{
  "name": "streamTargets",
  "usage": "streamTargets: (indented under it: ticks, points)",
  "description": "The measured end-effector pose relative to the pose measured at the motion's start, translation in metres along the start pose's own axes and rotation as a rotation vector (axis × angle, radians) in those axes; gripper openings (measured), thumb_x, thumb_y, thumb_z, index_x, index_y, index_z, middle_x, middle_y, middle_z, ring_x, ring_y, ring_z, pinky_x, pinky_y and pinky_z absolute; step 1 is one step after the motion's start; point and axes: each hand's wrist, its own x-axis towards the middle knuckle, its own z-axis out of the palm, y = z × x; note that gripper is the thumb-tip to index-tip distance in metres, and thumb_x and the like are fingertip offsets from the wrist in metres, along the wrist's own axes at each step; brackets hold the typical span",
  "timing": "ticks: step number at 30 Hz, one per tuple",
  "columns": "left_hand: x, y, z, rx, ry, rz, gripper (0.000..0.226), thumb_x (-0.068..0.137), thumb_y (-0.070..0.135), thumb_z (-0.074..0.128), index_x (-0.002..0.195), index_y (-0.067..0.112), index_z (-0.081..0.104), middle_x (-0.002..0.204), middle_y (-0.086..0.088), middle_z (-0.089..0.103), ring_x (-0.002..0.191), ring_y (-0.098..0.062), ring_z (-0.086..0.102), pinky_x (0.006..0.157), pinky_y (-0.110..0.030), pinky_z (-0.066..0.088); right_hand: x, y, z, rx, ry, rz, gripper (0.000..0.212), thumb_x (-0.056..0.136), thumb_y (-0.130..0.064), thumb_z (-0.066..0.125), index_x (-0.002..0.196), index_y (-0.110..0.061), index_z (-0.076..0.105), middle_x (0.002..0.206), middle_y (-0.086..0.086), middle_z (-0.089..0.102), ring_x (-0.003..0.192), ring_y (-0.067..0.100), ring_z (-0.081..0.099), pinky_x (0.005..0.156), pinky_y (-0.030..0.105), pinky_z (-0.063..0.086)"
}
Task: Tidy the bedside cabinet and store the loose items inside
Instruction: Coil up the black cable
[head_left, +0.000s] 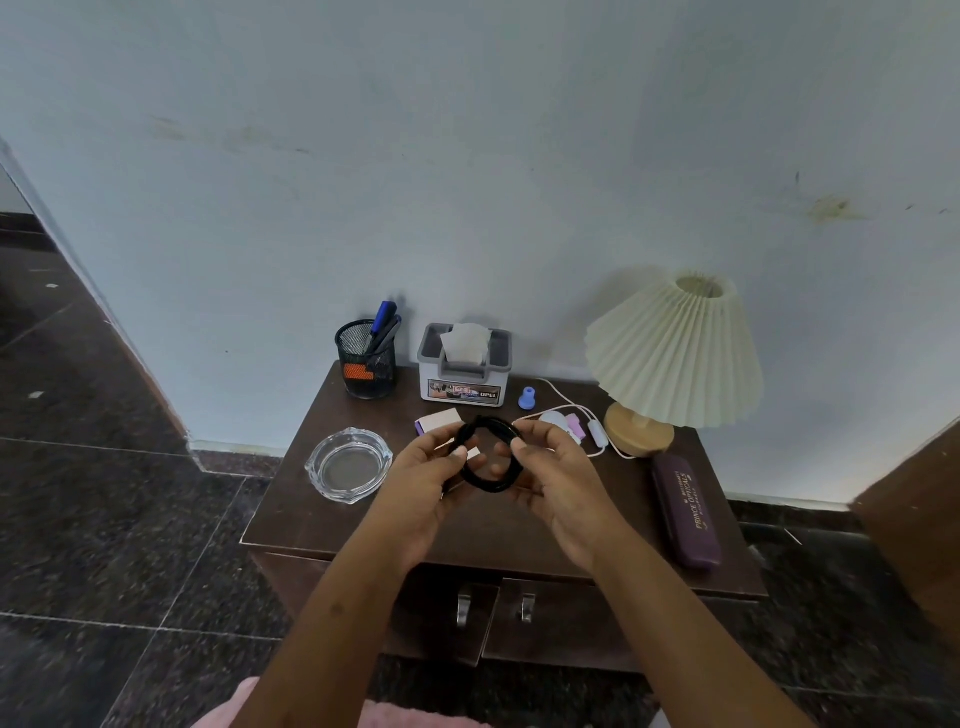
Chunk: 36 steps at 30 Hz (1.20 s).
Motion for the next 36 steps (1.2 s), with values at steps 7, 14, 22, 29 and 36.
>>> streamTargets:
  ticks: [7, 14, 22, 29, 36]
  points:
    - [0.003, -0.007, 0.003, 0.005, 0.065, 0.058, 0.034, 0.093, -0.012, 0.036, 0.102, 0.013, 0.058, 0.102, -0.007, 0.064, 0.078, -0.013, 0.071, 0.073, -0.034, 0.059, 0.002, 0.003, 0.001, -0.105, 0.009, 0.005, 0.021, 0.094, -0.005, 0.051, 0.104, -0.022, 0.057, 0.108, 0.003, 0.070, 0.097, 0.018, 0.068, 0.087, 0.040, 0.056]
    - [0.010, -0.041, 0.007, 0.244, 0.084, -0.052, 0.028, 0.095, 0.000, 0.045, 0.121, 0.008, 0.054, 0.110, -0.008, 0.062, 0.079, -0.009, 0.056, 0.068, -0.019, 0.044, 0.013, 0.008, -0.017, -0.253, 0.109, 0.132, 0.023, 0.095, -0.003, 0.049, 0.116, -0.009, 0.055, 0.117, 0.011, 0.063, 0.106, 0.026, 0.063, 0.093, 0.045, 0.053]
    - [0.024, -0.078, 0.017, 0.336, -0.078, -0.204, 0.041, 0.096, 0.003, 0.043, 0.134, 0.018, 0.047, 0.096, 0.003, 0.065, 0.084, -0.013, 0.057, 0.070, -0.025, 0.042, 0.032, 0.027, -0.041, -0.487, 0.274, 0.176, 0.027, 0.090, -0.001, 0.051, 0.113, -0.009, 0.062, 0.115, 0.013, 0.064, 0.107, 0.027, 0.060, 0.096, 0.047, 0.050]
    - [0.027, -0.075, 0.018, 0.289, -0.106, -0.256, 0.057, 0.095, 0.000, 0.043, 0.145, 0.022, 0.030, 0.118, -0.001, 0.057, 0.095, -0.004, 0.059, 0.068, -0.010, 0.047, 0.062, 0.035, -0.072, -0.414, 0.288, 0.232, 0.034, 0.091, 0.005, 0.046, 0.121, -0.006, 0.057, 0.121, 0.018, 0.058, 0.110, 0.031, 0.058, 0.090, 0.044, 0.053]
    - [0.039, -0.077, 0.007, 0.326, -0.069, -0.286, 0.054, 0.097, 0.008, 0.044, 0.147, 0.021, 0.028, 0.145, -0.006, 0.043, 0.129, -0.018, 0.044, 0.100, -0.028, 0.032, 0.078, 0.062, -0.070, -0.581, 0.209, 0.280, 0.029, 0.092, 0.001, 0.051, 0.117, -0.010, 0.061, 0.115, 0.015, 0.062, 0.090, 0.023, 0.060, 0.075, 0.032, 0.051]
